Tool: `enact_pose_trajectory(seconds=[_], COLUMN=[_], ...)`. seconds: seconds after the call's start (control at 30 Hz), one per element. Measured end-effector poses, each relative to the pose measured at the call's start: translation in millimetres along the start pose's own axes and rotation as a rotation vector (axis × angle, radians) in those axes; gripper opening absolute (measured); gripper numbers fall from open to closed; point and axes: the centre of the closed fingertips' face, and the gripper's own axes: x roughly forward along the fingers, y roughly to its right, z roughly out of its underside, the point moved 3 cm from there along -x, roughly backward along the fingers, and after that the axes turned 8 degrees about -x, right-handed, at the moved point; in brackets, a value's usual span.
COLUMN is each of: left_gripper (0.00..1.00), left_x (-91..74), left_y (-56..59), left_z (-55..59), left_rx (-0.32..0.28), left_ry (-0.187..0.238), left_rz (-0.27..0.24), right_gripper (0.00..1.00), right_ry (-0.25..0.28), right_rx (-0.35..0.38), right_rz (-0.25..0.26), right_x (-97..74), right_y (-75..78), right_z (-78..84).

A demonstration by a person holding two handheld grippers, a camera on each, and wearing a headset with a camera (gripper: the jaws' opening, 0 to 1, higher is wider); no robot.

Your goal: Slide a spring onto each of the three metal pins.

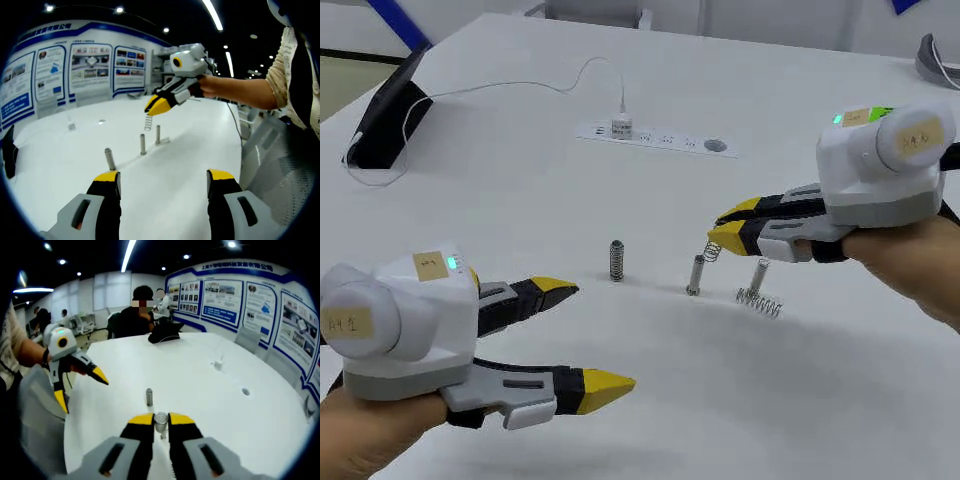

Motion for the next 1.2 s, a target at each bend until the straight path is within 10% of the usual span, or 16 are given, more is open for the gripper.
enact_pose_trajectory(seconds=[1.2], left_gripper=[0.69], left_x=[-6.1], left_y=[-5.2], left_z=[5.8], left_rx=[-0.03], left_ry=[0.008], left_rz=[-0.029], right_gripper=[0.12], right_ry=[-0.105], right_rx=[0.046], right_rz=[-0.015], right_x=[37.1], right_y=[3.2], right_z=[34.6])
